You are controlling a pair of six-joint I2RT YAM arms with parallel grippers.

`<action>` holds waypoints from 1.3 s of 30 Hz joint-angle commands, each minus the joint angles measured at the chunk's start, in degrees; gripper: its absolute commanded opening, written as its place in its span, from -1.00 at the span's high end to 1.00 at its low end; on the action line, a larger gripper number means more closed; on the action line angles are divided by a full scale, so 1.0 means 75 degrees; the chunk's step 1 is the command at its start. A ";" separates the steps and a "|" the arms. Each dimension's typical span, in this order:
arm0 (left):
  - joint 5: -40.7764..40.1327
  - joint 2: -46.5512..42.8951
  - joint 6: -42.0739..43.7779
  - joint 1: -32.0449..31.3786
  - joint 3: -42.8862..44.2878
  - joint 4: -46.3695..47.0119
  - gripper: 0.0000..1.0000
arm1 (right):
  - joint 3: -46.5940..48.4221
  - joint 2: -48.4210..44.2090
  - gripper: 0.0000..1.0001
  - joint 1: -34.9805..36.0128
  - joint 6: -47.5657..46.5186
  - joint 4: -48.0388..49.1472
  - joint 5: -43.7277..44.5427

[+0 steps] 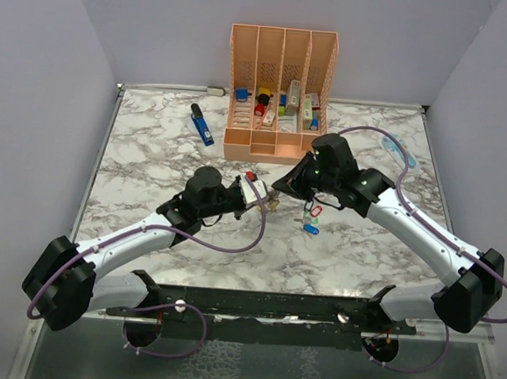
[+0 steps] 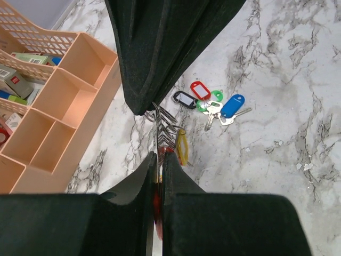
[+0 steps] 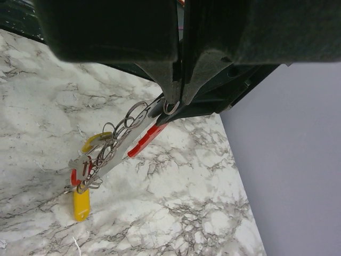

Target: Put the keys on the keyring

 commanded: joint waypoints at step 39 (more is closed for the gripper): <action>-0.0679 0.0330 -0.2334 -0.0042 0.1348 -0.0442 1.00 | -0.2270 -0.1037 0.98 0.1805 0.0691 0.2701 0.4228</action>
